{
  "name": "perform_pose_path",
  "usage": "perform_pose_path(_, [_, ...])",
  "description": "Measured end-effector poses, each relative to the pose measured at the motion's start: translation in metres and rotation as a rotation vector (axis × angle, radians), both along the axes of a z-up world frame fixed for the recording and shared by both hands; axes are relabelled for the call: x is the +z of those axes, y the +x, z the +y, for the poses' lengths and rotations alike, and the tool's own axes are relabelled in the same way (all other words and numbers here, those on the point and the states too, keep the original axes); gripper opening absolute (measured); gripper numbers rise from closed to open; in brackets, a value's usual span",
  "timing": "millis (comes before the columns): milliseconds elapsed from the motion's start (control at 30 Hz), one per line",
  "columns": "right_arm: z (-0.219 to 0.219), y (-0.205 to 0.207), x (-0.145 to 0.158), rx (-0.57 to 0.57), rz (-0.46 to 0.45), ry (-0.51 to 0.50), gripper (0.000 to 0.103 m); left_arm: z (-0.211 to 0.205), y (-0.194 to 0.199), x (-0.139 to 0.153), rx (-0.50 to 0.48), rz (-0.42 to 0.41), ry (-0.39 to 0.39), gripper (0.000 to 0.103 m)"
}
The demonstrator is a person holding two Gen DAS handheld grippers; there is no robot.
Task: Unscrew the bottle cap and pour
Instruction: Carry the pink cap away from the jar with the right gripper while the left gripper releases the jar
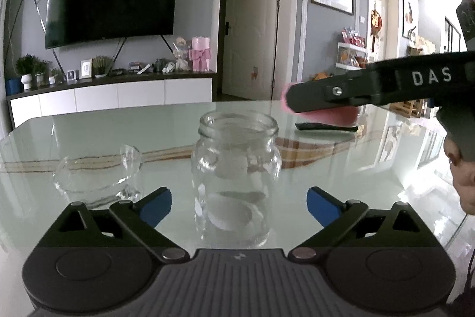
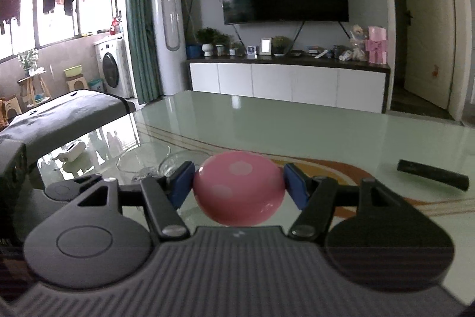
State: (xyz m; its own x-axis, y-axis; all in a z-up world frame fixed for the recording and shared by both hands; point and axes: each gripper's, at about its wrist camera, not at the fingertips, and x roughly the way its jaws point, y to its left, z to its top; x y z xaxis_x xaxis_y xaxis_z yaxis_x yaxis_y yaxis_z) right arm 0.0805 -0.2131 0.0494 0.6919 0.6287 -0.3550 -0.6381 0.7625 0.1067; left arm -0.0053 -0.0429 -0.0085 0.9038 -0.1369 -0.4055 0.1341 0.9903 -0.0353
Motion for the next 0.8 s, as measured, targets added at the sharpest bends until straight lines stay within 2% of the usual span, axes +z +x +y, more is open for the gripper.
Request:
perform_pose_path(167, [-0.003,-0.007,-0.01,-0.018,0.015,-0.005,0.066,0.007,-0.006,0.0,0.027,0.05,-0.005,0.103])
perform_pose_path(567, [-0.005,-0.014,-0.043,-0.043,0.053,-0.014,0.066,0.027,-0.024,0.003,0.123,0.106,0.009,0.103])
perform_pose_path(800, [0.001,-0.013,-0.067,-0.054,0.076,-0.076,0.066,0.034,-0.026,0.006,0.145,0.129,-0.005,0.103])
